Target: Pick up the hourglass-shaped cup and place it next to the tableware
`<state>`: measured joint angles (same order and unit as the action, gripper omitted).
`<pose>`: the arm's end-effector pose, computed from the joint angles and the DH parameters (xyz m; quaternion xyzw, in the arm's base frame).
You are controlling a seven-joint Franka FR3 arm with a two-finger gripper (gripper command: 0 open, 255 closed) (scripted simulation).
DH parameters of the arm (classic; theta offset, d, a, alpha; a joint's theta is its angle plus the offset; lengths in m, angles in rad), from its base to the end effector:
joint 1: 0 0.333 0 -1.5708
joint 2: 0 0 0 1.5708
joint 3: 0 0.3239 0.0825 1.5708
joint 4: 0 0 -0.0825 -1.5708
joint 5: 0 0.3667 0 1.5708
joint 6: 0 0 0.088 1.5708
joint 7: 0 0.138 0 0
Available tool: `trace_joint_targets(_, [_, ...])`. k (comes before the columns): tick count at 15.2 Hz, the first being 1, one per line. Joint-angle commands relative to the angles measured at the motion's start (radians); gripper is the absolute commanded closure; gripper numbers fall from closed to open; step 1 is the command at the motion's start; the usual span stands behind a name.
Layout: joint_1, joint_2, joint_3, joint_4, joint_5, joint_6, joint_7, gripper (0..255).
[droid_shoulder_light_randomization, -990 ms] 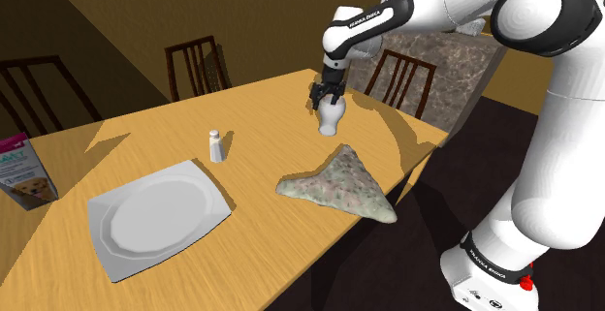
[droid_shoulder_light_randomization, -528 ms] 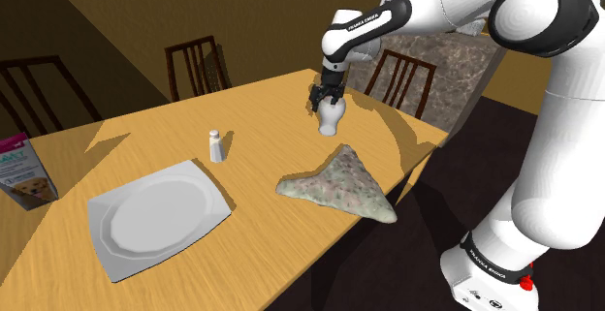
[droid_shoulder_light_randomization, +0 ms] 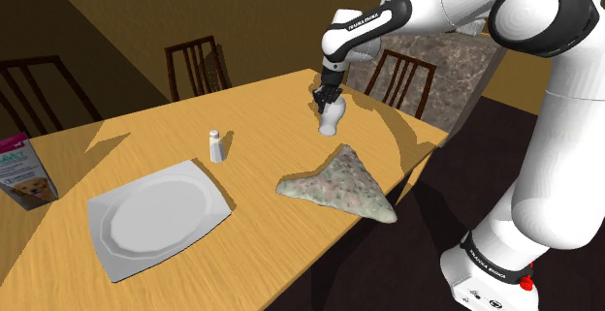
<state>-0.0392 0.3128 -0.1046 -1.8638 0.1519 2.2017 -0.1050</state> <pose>0.6137 -0.0764 0.3403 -0.9970 0.0606 -0.0195 0.0438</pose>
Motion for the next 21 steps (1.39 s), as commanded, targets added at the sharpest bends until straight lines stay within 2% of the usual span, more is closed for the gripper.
trace_joint_targets(1, [0.000,0.001,0.000,-0.001,0.000,0.000,0.000,255])
trace_joint_targets(3, [0.000,0.001,0.000,-0.001,0.000,0.000,0.000,255])
trace_joint_targets(21, [0.002,-0.084,-0.007,0.129,-0.025,-0.213,0.030,255])
